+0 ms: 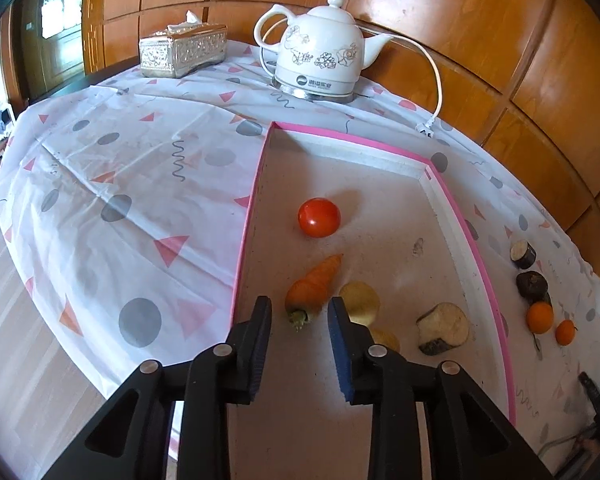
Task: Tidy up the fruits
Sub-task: 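Carry the carrot with the left gripper into the tray and release, then grasp an orange on the cloth with the right gripper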
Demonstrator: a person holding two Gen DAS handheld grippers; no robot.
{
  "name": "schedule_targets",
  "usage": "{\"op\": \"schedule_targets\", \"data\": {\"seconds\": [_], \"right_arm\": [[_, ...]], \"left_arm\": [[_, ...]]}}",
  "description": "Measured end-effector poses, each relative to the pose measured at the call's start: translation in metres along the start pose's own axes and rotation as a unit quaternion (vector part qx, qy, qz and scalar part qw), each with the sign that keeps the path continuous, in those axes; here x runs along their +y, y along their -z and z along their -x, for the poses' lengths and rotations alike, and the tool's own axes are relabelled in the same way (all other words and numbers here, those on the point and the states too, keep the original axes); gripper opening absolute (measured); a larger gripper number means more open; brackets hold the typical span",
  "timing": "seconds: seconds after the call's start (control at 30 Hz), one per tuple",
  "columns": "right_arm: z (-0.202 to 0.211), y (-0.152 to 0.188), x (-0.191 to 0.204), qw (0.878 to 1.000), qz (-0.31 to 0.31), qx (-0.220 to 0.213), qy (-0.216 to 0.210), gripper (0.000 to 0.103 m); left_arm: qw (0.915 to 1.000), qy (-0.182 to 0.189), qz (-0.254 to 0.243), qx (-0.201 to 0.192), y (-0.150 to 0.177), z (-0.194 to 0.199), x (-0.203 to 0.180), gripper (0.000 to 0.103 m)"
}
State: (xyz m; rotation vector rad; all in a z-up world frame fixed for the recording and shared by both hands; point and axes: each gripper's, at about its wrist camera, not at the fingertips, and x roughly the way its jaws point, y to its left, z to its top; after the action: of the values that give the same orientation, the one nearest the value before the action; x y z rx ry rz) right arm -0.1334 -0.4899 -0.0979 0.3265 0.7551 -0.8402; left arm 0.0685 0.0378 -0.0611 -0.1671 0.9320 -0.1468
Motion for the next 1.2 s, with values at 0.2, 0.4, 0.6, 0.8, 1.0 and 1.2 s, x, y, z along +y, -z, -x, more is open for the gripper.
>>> {"op": "schedule_targets", "data": {"seconds": [0.2, 0.4, 0.6, 0.8, 1.0, 1.2], "right_arm": [[0.0, -0.001, 0.002, 1.0, 0.004, 0.004, 0.005, 0.054], [0.006, -0.009, 0.009, 0.999, -0.001, 0.028, -0.027, 0.054], [0.038, -0.021, 0.063, 0.987, 0.055, 0.008, -0.151, 0.054], [0.042, -0.023, 0.123, 0.972, 0.13, 0.011, -0.198, 0.06], [0.014, -0.015, 0.151, 0.971, 0.157, 0.051, -0.175, 0.05], [0.016, -0.005, 0.146, 0.97, 0.164, 0.041, -0.174, 0.038]], "left_arm": [[0.9993, -0.017, -0.004, -0.034, 0.001, 0.02, -0.001, 0.045], [0.9985, -0.025, -0.005, -0.048, 0.001, 0.032, -0.002, 0.049], [0.9987, -0.023, -0.011, -0.045, 0.004, 0.031, -0.006, 0.051], [0.9985, -0.026, -0.011, -0.048, 0.006, 0.034, -0.005, 0.053], [0.998, -0.037, 0.001, -0.051, 0.007, 0.036, 0.002, 0.057], [0.9977, -0.044, 0.005, -0.05, 0.008, 0.034, 0.003, 0.057]]}}
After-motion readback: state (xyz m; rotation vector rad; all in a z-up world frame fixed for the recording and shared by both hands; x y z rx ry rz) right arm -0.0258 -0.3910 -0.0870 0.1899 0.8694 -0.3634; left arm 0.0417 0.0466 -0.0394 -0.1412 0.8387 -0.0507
